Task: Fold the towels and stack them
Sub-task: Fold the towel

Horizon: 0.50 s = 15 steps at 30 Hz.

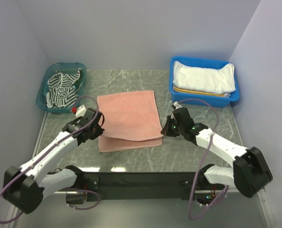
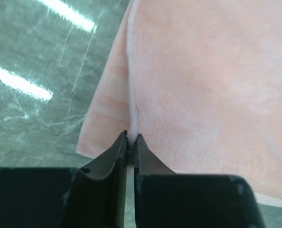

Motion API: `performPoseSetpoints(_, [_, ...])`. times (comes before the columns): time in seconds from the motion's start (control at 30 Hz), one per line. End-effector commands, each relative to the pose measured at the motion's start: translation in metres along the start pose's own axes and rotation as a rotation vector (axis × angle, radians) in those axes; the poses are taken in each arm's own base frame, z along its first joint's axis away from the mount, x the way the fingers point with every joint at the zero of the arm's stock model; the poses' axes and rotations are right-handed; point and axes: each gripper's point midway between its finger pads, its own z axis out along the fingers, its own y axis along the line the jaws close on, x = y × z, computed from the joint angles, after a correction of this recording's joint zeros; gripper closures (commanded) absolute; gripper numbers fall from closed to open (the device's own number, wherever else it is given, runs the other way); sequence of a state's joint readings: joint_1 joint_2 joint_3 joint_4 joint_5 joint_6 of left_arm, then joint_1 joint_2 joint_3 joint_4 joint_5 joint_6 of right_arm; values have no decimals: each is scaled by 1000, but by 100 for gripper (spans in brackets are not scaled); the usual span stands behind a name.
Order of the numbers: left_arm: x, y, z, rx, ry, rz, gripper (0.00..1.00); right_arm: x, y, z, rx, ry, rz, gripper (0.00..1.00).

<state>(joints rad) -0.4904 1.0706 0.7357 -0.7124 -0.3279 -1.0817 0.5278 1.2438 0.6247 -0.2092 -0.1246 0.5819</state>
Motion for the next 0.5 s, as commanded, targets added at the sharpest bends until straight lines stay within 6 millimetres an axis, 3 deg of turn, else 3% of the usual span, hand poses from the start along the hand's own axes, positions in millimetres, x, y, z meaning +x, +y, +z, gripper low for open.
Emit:
performPoseSetpoints(0.0, [-15, 10, -29, -5, -47, -3, 96, -15, 20, -29, -56, -56, -27, 100])
performPoseSetpoints(0.1, [1, 19, -28, 5, -1, -12, 96, 5, 17, -30, -65, -18, -20, 100])
performPoseSetpoints(0.13, [13, 31, -20, -19, 26, -7, 95, 11, 16, -28, -65, -5, -7, 100])
performPoseSetpoints(0.27, [44, 35, -3, -1, 115, -28, 94, 32, 4, -7, -56, 40, 18, 100])
performPoseSetpoints(0.33, [50, 41, 2, -28, 127, -22, 93, 45, -6, 5, -26, 86, 30, 100])
performPoseSetpoints(0.47, [49, 52, 11, -95, 93, -44, 93, 51, -18, 22, 16, 95, 35, 100])
